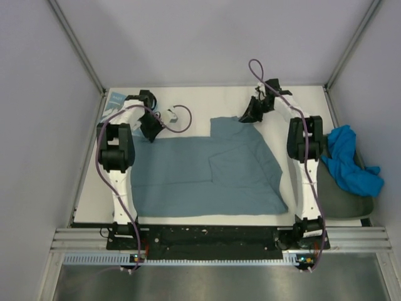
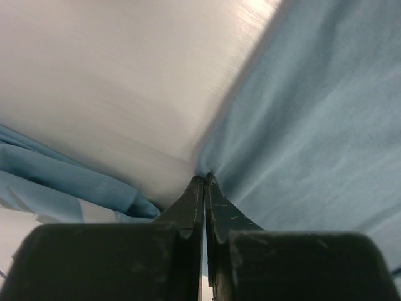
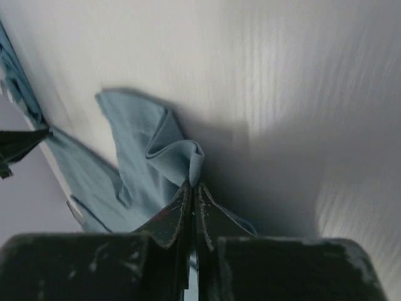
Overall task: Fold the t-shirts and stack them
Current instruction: Grap the side of the flattened tshirt furthest away from the robot with both arms, then fold the other side of the tshirt into a rectangle
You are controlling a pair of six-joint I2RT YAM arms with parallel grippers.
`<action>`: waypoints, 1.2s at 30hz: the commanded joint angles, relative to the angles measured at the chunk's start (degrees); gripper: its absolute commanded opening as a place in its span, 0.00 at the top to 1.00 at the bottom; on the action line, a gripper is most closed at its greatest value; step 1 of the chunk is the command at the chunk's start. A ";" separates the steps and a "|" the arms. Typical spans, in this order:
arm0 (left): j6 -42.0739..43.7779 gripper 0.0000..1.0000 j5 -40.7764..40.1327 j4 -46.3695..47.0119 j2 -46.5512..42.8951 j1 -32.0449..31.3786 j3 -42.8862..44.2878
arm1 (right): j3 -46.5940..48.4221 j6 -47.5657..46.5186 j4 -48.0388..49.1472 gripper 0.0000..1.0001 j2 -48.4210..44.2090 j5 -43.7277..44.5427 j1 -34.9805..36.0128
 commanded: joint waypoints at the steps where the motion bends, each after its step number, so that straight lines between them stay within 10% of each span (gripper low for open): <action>1: -0.88 1.00 0.90 -0.39 -8.06 0.34 -4.19 | -10.31 -6.94 1.30 1.00 -18.31 -4.27 0.21; 17: -1.59 0.98 3.72 -5.56 -36.54 -0.01 -35.73 | -64.91 -9.15 0.16 1.00 -57.53 -0.58 3.99; 24: 4.21 0.31 1.09 -17.16 -39.63 -0.27 -47.26 | -69.76 -11.43 0.24 1.00 -57.11 0.74 4.07; 36: 4.91 0.25 -15.52 8.48 -46.93 1.49 -48.49 | -68.27 -14.60 0.42 1.00 -55.78 1.10 4.07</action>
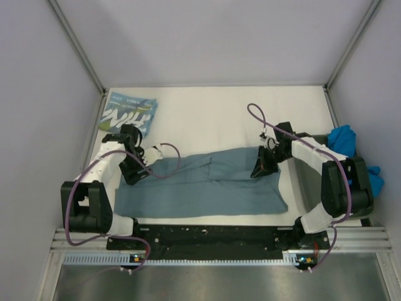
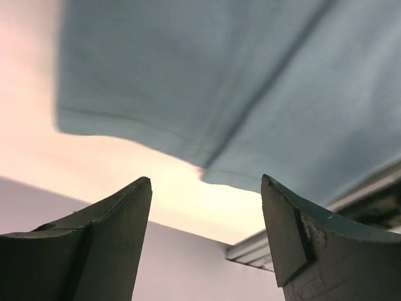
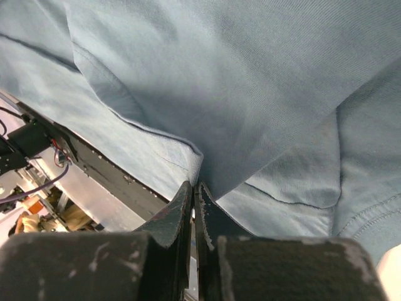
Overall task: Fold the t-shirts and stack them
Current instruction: Fold the other side of the tshirt into a rectangle
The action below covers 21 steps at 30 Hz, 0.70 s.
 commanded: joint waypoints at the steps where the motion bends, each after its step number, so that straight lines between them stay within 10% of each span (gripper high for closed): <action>1: 3.26 0.27 -5.28 11.40 1.90 0.72 0.14 | 2.05 -2.49 1.34 1.00 -0.44 -0.06 0.01; 21: 2.12 0.51 -8.36 14.56 15.53 0.72 -2.59 | 3.28 -3.99 0.81 1.00 -0.26 -1.47 -1.31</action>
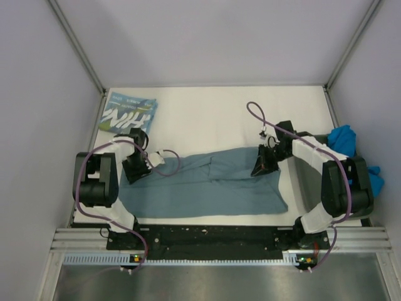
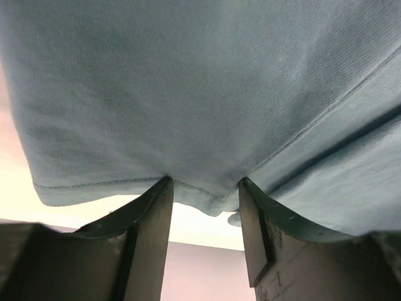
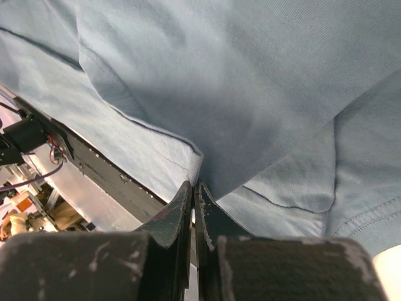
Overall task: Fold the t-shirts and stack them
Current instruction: Fold the other side of the tshirt into a rectangle
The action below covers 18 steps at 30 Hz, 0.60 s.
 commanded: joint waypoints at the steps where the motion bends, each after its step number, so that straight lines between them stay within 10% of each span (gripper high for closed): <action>1: -0.17 0.60 -0.80 2.91 0.41 0.20 -2.33 | 2.80 -0.91 0.77 1.00 -0.48 -0.68 -0.94; 5: -2.01 1.00 -2.12 4.50 0.32 0.11 -1.55 | 4.20 -0.38 -0.72 1.00 -1.71 0.02 -1.29; 18: -5.36 1.00 -2.74 3.10 -4.86 0.73 6.02 | 7.28 1.99 -10.66 1.00 -11.81 1.78 -1.82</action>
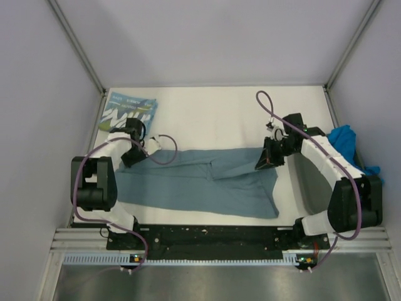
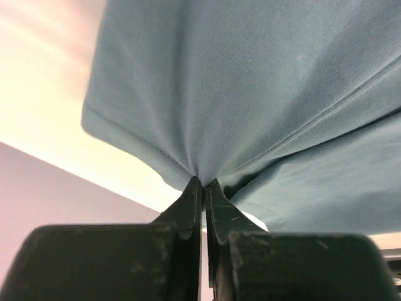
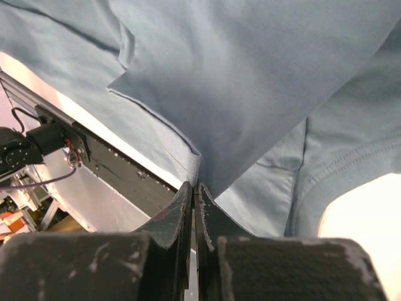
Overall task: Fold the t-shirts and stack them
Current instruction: Fold the other side of the tshirt into a rectangle
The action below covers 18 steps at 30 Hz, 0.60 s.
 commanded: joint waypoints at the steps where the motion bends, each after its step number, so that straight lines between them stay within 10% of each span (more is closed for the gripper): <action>1: 0.98 1.00 1.31 -0.84 -2.81 0.31 1.19 | 1.88 1.62 -3.95 1.00 -5.85 0.36 -0.42; 13: 1.77 0.65 3.43 4.95 5.89 0.22 -0.75 | -2.34 2.77 0.01 1.00 -6.39 -0.88 -0.51; 18: 1.77 0.77 -0.53 7.16 5.37 0.31 -0.23 | -2.51 2.07 0.00 1.00 -6.21 -0.70 -0.51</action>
